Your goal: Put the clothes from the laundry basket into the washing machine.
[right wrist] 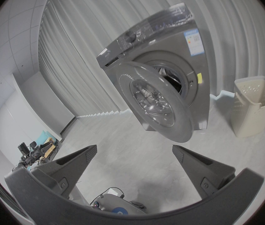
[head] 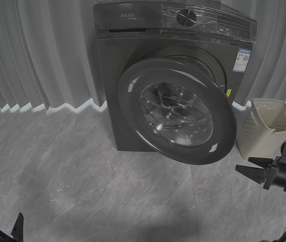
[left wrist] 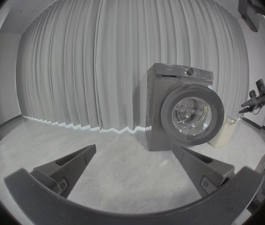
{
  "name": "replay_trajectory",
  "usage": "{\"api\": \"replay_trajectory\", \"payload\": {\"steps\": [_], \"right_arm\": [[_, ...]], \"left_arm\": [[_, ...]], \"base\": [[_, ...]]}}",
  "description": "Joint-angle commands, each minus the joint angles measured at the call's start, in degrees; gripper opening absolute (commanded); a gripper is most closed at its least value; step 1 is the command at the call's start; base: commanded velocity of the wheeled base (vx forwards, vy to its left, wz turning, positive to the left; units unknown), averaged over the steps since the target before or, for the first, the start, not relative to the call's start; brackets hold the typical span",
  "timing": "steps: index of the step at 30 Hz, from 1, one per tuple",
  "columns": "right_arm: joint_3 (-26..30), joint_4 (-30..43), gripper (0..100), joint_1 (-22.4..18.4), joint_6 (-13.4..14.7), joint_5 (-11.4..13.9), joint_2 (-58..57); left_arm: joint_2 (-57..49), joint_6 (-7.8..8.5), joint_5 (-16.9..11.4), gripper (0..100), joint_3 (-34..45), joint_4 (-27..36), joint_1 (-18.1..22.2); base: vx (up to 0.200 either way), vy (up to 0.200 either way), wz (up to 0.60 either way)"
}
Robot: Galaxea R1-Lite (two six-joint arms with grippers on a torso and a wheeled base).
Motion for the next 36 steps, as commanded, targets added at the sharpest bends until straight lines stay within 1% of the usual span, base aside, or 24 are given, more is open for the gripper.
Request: {"api": "replay_trajectory", "payload": {"steps": [1,4,6,8,10,13,14,17,18,19,20,21,22,23,24,26,28,30,31,33,36], "right_arm": [[-0.4,-10.7,100,5.4,2.9,-1.2,19.5],[-0.3,-14.2,100,5.9,3.0,-1.3,22.4],[-0.2,-15.1,100,6.4,3.2,-1.4,23.4],[-0.3,-16.2,100,6.7,3.7,-1.4,24.5],[-0.4,-17.8,100,7.8,4.8,-1.4,25.1],[-0.8,-20.4,100,8.1,6.1,-1.4,26.1],[-1.1,-21.8,100,8.1,6.2,-1.4,26.9],[-1.2,-22.2,100,8.0,6.2,-1.4,27.2],[-1.7,-27.8,100,7.7,6.1,-2.3,30.5],[-1.9,-29.0,100,7.7,6.1,-3.2,31.3],[-2.3,-30.9,100,7.9,6.0,-5.1,32.9],[-2.6,-32.1,100,7.9,5.9,-6.4,33.9],[-3.1,-33.7,100,7.9,5.9,-8.1,35.2],[-3.3,-34.2,100,7.9,5.9,-8.6,35.6],[-4.1,-37.2,100,7.4,5.4,-10.8,37.4],[-5.3,-40.4,100,6.5,4.5,-11.6,38.4],[-7.0,-41.1,100,4.5,2.8,-12.2,38.3],[-7.5,-41.4,100,3.0,1.2,-12.8,37.9],[-7.2,-41.9,100,2.8,0.5,-13.3,37.5],[-6.3,-42.2,100,2.8,0.1,-13.9,35.9],[-3.2,-42.1,100,3.4,0.1,-13.7,32.0]], "left_arm": [[-0.7,0.47,-0.6,100,1.0,0.0,0.0],[-0.7,0.47,-0.6,100,1.0,0.0,0.0],[-0.7,0.38,-0.6,100,1.0,0.0,0.0],[-0.7,0.38,-0.7,100,1.0,0.0,0.0],[-0.7,0.29,-0.5,100,1.0,0.0,0.0],[-0.7,0.29,-0.5,100,1.0,0.0,0.0],[-0.7,0.29,-0.5,100,1.0,0.0,0.0],[-0.7,0.38,-0.5,100,1.0,0.0,0.0],[-0.7,0.38,-0.5,100,1.0,0.0,0.0],[-0.7,0.38,-0.5,100,1.0,0.0,0.0],[-0.7,0.47,-0.5,100,1.0,0.0,0.0],[-0.7,0.38,-0.4,100,1.0,0.0,0.0],[-0.7,0.47,-0.4,100,1.0,0.0,0.0],[-0.7,0.47,-0.4,100,1.0,0.1,0.0],[-0.7,0.47,-0.4,100,1.0,0.1,0.0],[-0.7,0.38,-0.4,100,1.0,0.1,0.0],[-0.7,0.29,-0.5,100,1.0,0.1,0.0],[-0.7,0.38,-0.5,100,1.0,0.1,0.0],[-0.7,0.38,-0.5,100,1.0,0.1,0.0],[-0.7,0.2,-0.3,100,1.0,0.0,0.0],[-0.7,0.29,-0.3,100,1.0,0.0,0.0]], "base": [[0.0,0.0,0.0],[0.0,0.0,0.0],[0.0,0.0,0.0],[0.0,0.0,0.0],[0.0,0.0,0.0],[0.2,0.0,0.0],[0.2,0.0,0.0],[0.2,0.0,0.0],[0.2,0.0,0.0],[0.2,0.0,0.0],[0.0,0.0,0.0],[0.0,0.0,0.0],[0.0,0.0,0.0],[0.0,0.0,0.0],[0.0,0.0,0.0],[0.0,0.0,0.0],[0.0,0.0,0.0],[0.0,0.0,0.0],[0.0,0.0,0.0],[0.0,-0.2,0.0],[0.0,-0.2,0.0]]}}
